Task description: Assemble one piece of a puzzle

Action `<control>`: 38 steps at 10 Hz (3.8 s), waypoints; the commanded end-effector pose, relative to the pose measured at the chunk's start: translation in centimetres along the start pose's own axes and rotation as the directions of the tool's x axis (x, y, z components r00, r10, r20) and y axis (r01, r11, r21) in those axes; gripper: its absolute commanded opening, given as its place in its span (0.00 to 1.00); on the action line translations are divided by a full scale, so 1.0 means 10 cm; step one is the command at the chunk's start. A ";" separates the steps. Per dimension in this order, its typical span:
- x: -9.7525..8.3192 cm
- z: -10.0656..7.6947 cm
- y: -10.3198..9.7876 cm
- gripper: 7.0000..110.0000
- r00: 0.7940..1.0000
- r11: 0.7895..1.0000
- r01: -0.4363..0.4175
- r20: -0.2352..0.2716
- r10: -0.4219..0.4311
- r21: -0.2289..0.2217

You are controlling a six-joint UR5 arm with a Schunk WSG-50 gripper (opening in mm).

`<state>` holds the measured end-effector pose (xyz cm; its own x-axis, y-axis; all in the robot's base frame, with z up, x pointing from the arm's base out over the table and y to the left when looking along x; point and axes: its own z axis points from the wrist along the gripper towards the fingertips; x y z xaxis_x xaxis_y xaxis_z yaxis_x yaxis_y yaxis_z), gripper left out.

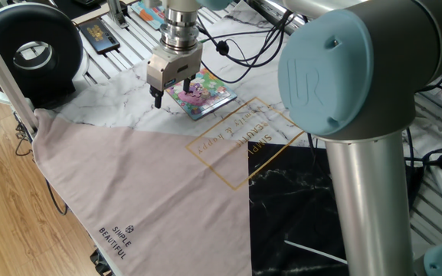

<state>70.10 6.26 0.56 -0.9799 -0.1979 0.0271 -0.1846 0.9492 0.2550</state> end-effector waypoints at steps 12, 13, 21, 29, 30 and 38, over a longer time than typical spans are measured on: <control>0.00 -0.01 -0.03 0.79 1.000 1.000 -0.002 0.006 0.002 0.003; -0.01 -0.01 -0.04 0.79 1.000 1.000 0.001 0.008 -0.001 0.005; 0.00 -0.02 -0.14 0.79 1.000 0.999 0.012 0.003 -0.012 0.048; -0.03 -0.04 -0.30 0.79 0.999 0.993 0.034 0.000 -0.034 0.116; -0.03 -0.04 -0.31 0.79 0.999 0.992 0.036 -0.001 -0.037 0.122; 0.11 -0.08 -0.14 0.79 0.999 0.998 0.014 -0.043 -0.012 0.060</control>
<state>70.13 4.33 0.66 -0.9736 -0.2250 0.0372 -0.2153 0.9607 0.1752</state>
